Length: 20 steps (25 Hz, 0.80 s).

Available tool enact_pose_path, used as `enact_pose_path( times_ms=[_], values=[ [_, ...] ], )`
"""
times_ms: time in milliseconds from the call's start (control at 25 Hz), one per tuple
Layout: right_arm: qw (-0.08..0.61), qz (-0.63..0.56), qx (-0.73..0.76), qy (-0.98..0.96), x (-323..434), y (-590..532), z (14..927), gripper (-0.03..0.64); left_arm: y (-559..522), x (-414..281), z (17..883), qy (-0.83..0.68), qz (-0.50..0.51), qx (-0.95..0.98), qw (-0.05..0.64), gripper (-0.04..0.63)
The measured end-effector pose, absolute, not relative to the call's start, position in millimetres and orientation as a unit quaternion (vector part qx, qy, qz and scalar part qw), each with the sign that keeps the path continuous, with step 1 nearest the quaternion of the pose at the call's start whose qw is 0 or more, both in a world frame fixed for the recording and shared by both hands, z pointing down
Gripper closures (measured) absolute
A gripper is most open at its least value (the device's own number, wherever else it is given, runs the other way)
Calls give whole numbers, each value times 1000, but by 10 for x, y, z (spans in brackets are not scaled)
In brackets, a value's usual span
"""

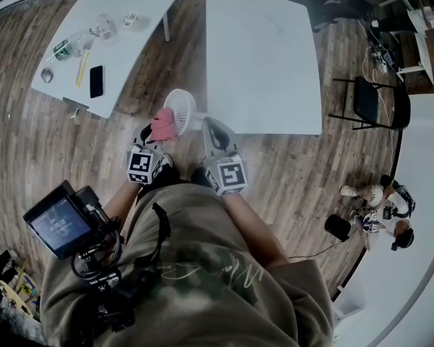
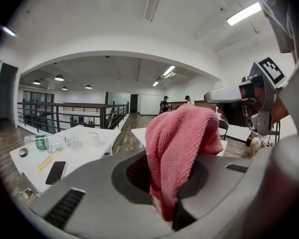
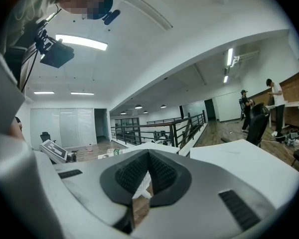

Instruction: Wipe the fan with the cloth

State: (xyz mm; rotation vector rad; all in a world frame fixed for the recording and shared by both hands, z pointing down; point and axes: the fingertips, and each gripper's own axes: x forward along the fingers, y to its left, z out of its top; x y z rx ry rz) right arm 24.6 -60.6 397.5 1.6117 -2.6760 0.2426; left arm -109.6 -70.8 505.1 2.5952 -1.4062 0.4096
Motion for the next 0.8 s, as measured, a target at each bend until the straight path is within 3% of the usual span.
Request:
enact_pose_path(
  times_ms=[800],
  values=[
    [6,91,531,-842,367,-559,3950,604,-757,-1191,5264,-484,158,852,121,532]
  ],
)
